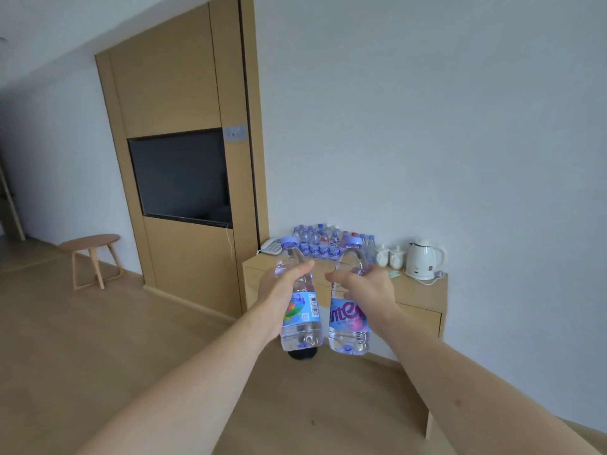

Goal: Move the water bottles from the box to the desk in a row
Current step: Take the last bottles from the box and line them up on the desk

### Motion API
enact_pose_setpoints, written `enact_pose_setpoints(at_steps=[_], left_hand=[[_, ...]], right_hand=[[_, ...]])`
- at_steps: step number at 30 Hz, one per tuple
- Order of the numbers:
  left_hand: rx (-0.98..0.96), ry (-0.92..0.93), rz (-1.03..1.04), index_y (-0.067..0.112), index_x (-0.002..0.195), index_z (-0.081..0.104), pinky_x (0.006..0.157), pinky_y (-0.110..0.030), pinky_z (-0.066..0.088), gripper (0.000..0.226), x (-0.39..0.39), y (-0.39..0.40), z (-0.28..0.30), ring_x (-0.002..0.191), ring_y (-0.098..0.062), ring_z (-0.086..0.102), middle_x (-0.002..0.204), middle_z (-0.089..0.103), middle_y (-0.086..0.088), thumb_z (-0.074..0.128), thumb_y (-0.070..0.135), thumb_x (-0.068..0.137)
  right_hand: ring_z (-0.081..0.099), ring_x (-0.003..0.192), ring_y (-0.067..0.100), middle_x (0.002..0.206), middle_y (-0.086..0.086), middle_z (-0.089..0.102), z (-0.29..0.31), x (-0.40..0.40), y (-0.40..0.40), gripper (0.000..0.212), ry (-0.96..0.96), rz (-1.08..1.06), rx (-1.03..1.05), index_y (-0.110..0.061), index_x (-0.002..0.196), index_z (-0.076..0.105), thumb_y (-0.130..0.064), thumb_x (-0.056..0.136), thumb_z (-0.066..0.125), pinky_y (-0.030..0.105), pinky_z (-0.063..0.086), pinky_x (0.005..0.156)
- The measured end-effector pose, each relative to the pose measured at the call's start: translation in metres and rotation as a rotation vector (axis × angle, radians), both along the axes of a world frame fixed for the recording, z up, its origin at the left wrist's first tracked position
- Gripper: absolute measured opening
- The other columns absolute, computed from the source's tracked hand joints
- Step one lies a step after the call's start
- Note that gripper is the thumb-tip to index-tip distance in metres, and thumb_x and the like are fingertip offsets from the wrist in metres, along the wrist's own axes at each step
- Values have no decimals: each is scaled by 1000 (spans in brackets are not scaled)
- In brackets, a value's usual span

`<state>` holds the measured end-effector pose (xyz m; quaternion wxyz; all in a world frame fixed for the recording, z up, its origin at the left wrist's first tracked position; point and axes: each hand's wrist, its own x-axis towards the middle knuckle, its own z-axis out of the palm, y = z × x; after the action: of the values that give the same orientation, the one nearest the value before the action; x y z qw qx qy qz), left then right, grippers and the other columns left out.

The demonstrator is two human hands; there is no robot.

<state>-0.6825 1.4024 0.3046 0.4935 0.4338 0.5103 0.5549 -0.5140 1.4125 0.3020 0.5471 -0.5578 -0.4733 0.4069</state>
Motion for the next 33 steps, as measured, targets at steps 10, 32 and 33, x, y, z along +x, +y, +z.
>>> enact_pose_setpoints(at_steps=[10, 32, 33], left_hand=[[-30, 1, -50, 20, 109, 68, 54, -27, 57, 50, 35, 212, 6, 69, -24, 77, 82, 79, -6, 87, 47, 70], [-99, -19, -340, 17, 103, 74, 84, -47, 63, 51, 25, 656, -15, 88, -36, 76, 92, 79, -15, 82, 58, 73], [-113, -32, -344, 15, 104, 74, 79, -43, 63, 52, 27, 669, -18, 84, -34, 77, 92, 79, -15, 81, 58, 75]], right_hand=[[73, 87, 25, 101, 8, 72, 7, 31, 208, 74, -13, -15, -28, -13, 103, 60, -46, 44, 89, 47, 62, 82], [75, 82, 34, 89, 14, 76, -29, 25, 577, 49, -6, -342, -93, -13, 87, 67, -27, 48, 93, 53, 62, 81], [75, 83, 35, 90, 15, 76, -32, 27, 589, 50, -6, -353, -102, -12, 89, 67, -26, 49, 94, 53, 62, 82]])
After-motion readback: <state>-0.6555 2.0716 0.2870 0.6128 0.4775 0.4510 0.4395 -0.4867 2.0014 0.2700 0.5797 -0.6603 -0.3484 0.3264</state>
